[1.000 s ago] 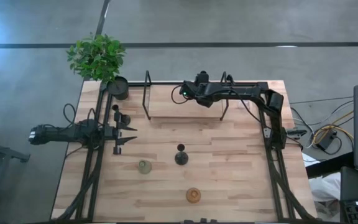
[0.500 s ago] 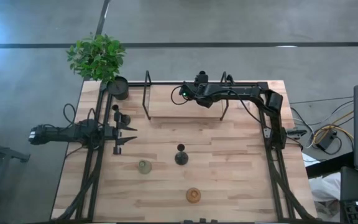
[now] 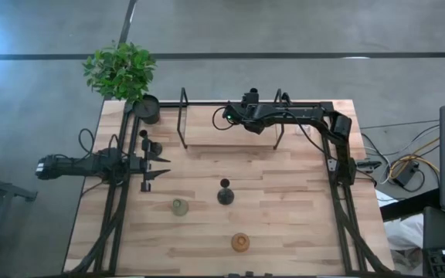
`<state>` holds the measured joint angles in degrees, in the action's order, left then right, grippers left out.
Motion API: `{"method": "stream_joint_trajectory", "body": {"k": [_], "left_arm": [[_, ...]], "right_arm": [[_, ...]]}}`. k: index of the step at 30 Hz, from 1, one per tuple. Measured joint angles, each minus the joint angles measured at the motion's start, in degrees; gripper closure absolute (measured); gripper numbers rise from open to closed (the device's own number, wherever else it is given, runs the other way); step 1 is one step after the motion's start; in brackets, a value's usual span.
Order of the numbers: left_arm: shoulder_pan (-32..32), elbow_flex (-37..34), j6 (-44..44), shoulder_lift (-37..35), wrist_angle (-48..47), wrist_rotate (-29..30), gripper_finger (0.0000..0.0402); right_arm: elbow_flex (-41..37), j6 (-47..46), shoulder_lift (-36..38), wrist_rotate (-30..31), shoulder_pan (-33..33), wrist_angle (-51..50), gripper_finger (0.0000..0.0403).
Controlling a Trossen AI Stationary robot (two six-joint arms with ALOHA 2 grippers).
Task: Pick & Place candle stick holders
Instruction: Put the right black candle holder on the shelf, then put the bottom black candle holder on the shelf aligned with the other black candle holder
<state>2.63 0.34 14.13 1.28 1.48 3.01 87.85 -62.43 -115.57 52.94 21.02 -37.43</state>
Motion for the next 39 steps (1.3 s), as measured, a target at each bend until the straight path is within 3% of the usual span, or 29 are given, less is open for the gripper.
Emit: {"method": "stream_joint_trajectory", "body": {"k": [8, 13, 27, 39], "left_arm": [[0.0, 0.0, 0.0, 0.0, 0.0, 0.0, 0.0258], [0.0, 0.0, 0.0, 0.0, 0.0, 0.0, 0.0258], [0.0, 0.0, 0.0, 0.0, 0.0, 0.0, 0.0258], [0.0, 0.0, 0.0, 0.0, 0.0, 0.0, 0.0258]], "right_arm": [[0.0, 0.6, 0.1, -0.5, 0.0, 0.0, 0.0229], [0.0, 0.9, 0.3, -0.8, -0.6, 0.0, 0.0212], [0.1, 0.8, 0.9, -1.1, -2.9, -1.4, 0.0239], [0.1, -7.0, 1.6, -1.4, -6.0, -9.3, 0.0241]]}}
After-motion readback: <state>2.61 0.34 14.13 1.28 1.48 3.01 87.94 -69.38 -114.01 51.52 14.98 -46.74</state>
